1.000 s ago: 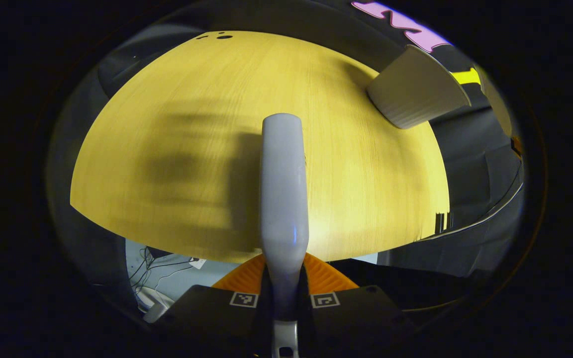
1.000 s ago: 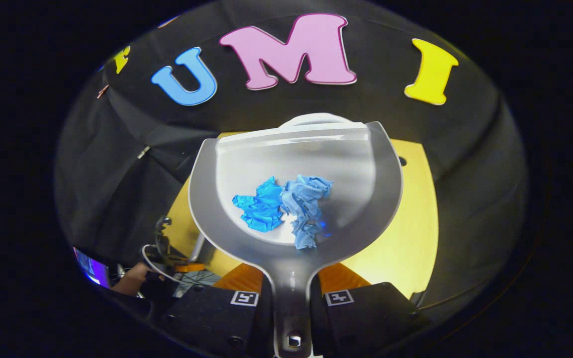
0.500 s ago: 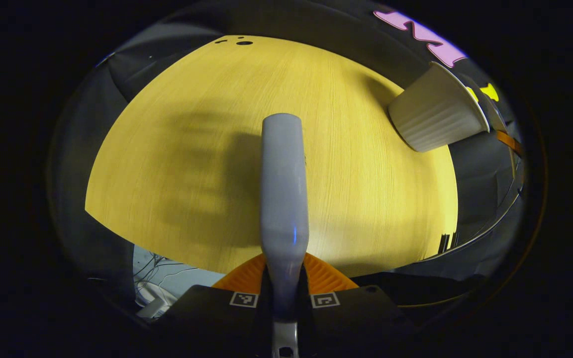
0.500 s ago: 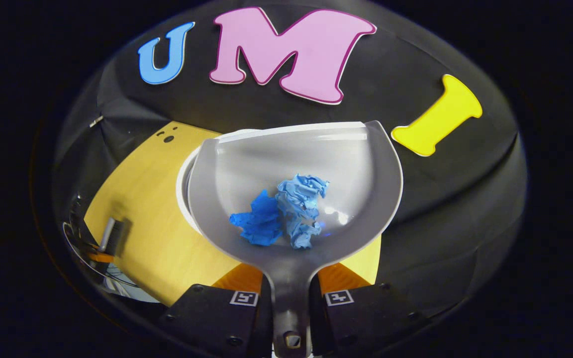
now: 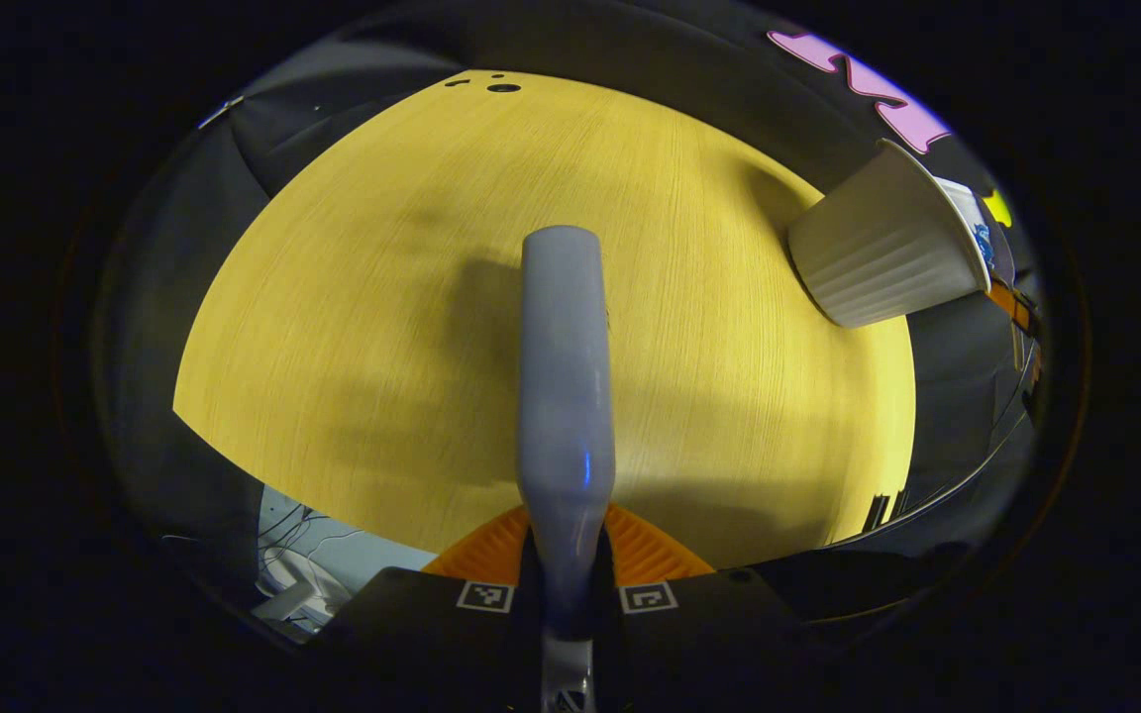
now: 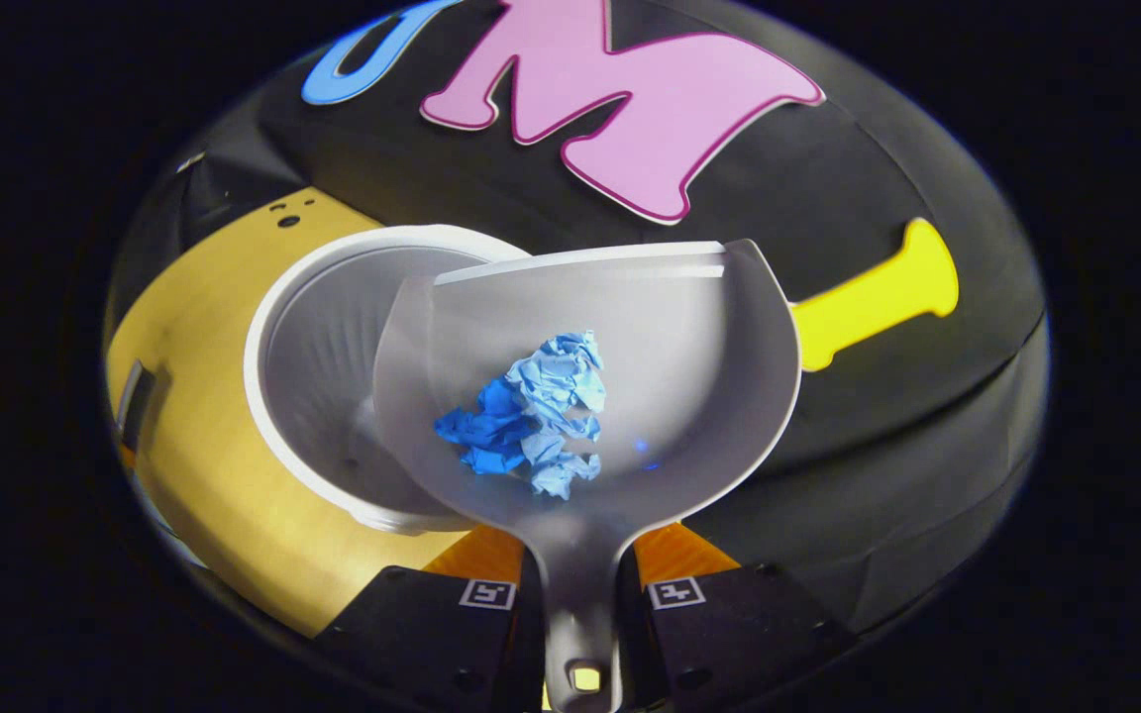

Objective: Pick up the small broom and dustpan from the desktop, sweep the trash into the dustpan with the broom, and then empty the trash into the garbage bin.

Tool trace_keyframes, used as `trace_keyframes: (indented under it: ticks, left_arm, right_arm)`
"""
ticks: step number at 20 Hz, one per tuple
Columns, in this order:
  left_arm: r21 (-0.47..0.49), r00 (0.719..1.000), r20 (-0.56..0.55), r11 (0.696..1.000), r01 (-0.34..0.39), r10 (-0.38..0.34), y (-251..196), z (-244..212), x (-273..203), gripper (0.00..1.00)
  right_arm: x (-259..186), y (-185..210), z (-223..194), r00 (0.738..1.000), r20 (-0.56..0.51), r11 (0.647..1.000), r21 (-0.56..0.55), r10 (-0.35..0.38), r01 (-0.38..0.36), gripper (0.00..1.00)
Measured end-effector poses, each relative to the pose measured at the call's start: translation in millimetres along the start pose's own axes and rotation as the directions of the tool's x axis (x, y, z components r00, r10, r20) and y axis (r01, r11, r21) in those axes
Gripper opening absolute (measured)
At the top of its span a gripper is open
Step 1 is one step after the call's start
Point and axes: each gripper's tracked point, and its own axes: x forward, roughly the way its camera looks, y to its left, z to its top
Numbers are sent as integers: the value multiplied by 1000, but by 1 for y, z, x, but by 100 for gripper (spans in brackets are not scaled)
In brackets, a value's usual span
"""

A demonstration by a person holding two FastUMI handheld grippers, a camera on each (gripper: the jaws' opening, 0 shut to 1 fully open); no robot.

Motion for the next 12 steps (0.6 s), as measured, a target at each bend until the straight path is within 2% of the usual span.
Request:
trace_keyframes:
  ticks: [3,5,7,12]
  left_arm:
    - [25,1000,-3,1000,5,-5,-1,2,0,24]
    - [40,1000,-3,999,2,-2,0,2,0,21]
    - [45,1000,4,999,-15,15,3,1,2,24]
    - [46,1000,10,999,-13,12,-3,-11,4,24]
  right_arm:
    - [-1,-4,3,995,40,985,-143,-97,101,33]
    - [0,-5,3,989,53,971,-191,-137,145,33]
    - [-3,-4,5,981,68,953,-231,-182,193,33]
    - [-7,-1,11,943,129,866,-374,-306,332,33]
